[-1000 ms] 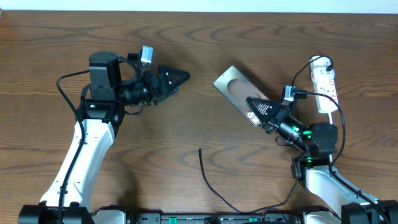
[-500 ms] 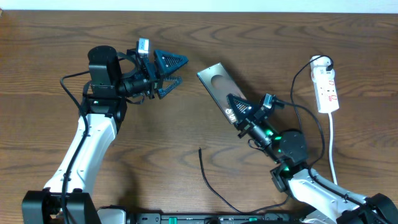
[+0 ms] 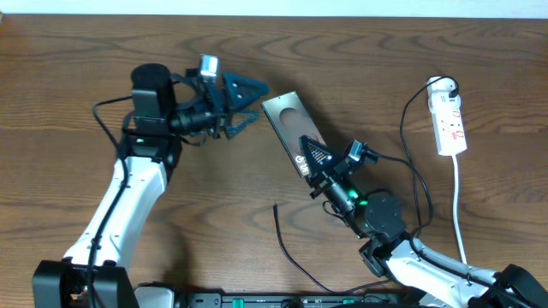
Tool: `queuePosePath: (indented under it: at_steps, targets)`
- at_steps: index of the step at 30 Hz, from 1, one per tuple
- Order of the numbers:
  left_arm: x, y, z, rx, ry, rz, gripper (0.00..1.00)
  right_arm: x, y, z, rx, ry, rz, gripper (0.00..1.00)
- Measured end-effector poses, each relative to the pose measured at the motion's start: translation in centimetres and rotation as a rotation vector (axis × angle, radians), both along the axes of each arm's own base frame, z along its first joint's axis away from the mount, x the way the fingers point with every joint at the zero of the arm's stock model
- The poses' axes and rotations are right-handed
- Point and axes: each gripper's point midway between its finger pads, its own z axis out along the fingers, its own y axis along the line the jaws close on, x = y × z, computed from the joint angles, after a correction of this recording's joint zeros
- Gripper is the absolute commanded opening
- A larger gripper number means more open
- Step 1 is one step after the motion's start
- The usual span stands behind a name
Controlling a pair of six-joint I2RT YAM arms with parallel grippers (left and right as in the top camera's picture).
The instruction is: Plug charger to phone and switch on socket
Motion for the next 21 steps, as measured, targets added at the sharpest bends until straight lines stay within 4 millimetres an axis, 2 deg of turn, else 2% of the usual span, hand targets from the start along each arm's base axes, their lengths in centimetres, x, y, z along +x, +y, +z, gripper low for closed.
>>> queuePosePath:
  at_steps: [11, 17, 21]
  targets:
    - [-3.0, -4.9, -0.1, 0.009, -0.012, -0.134, 0.98, 0.3, -0.6, 0.8, 0.026, -0.023, -0.05, 0.01]
    - [-3.2, -6.4, -0.5, 0.037, -0.018, -0.12, 0.98, 0.4, -0.8, 0.8, 0.027, -0.022, -0.066, 0.01]
    - [-2.7, -6.6, -0.8, 0.057, -0.022, -0.082, 0.98, 0.5, -1.0, 0.8, 0.029, -0.021, -0.078, 0.01]
